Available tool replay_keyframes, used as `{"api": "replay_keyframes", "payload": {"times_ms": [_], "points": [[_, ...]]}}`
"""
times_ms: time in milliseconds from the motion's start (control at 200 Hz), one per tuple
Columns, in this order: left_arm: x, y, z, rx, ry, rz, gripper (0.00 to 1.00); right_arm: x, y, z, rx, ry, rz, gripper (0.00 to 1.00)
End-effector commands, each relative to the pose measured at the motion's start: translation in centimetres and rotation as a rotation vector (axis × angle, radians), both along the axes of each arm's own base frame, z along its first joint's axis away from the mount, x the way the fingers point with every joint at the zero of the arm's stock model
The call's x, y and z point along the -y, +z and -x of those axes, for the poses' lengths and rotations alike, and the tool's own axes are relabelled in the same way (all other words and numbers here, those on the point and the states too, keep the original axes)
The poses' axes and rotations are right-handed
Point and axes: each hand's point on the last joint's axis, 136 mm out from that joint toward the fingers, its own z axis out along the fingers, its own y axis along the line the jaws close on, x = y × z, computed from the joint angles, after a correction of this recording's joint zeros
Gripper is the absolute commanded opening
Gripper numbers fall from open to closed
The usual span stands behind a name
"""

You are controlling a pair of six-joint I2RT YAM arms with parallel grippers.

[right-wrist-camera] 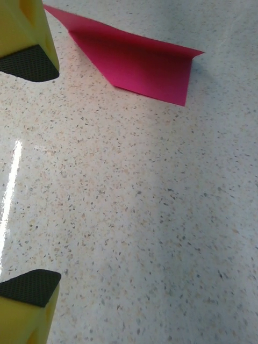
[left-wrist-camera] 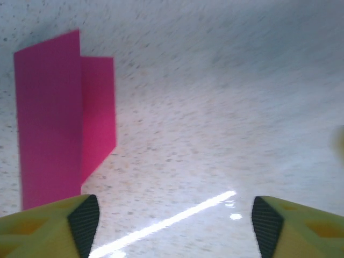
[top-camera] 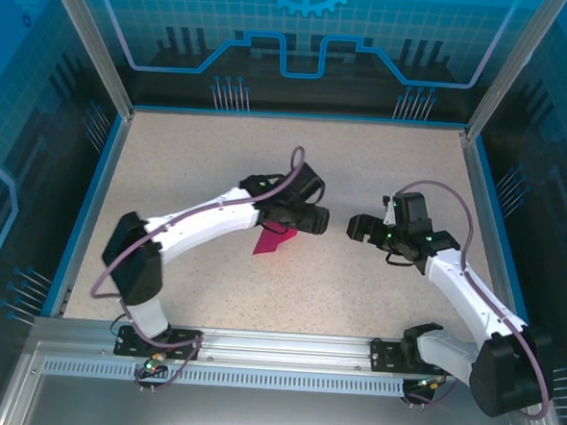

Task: Fold a paper plane with a square sheet of paper (pick it up from the middle)
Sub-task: Turn over the paper at the center of the table, then move the paper to the center of the table.

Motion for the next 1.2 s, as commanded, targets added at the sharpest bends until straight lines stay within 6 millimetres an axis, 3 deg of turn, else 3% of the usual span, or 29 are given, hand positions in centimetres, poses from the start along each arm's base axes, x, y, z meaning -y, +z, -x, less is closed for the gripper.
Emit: {"api": "replay_keyframes", "payload": {"times_ms": [0,110,130,220,420,520,665,875,1025,1195], "points": [[-1.9,0.2,-0.5,-0.048,0.037,0.103,0.87,-2.4,1.5,-1.4,0.0,0.057,-0.074,0.89],[-6.7,-0.4,-1.9,-0.074,0.207,0.137,0.92,-6.2,1.3,-2.0,-0.018,0.145,-0.069,0.87],[-7.8,-0.7,-2.1,-0.08,0.24,0.136,0.93,-7.2,2.1,-2.6,-0.002,0.163,-0.069,0.86],[-11.8,-2.1,-2.5,-0.113,0.368,0.134,0.99,-11.4,1.7,-3.2,-0.018,0.229,-0.051,0.78],[-19.2,-6.0,-1.5,-0.213,0.594,0.132,0.99,-21.2,0.3,-4.1,-0.062,0.365,-0.02,0.53],[-21.9,-7.2,-0.7,-0.237,0.668,0.122,0.99,-23.7,-1.2,-4.8,-0.084,0.367,0.041,0.48],[-24.0,-7.9,0.1,-0.247,0.717,0.121,0.99,-25.2,-4.7,-5.4,-0.163,0.357,0.085,0.47],[-23.7,-8.1,0.2,-0.257,0.702,0.138,0.99,-27.7,-7.9,-3.4,-0.251,0.545,0.108,0.47],[-23.2,-8.2,-0.1,-0.264,0.685,0.158,0.99,-26.8,-9.8,-1.4,-0.293,0.65,0.16,0.47],[-22.7,-8.4,-0.1,-0.276,0.664,0.181,0.99,-24.0,-11.3,1.6,-0.336,0.765,0.217,0.47]]}}
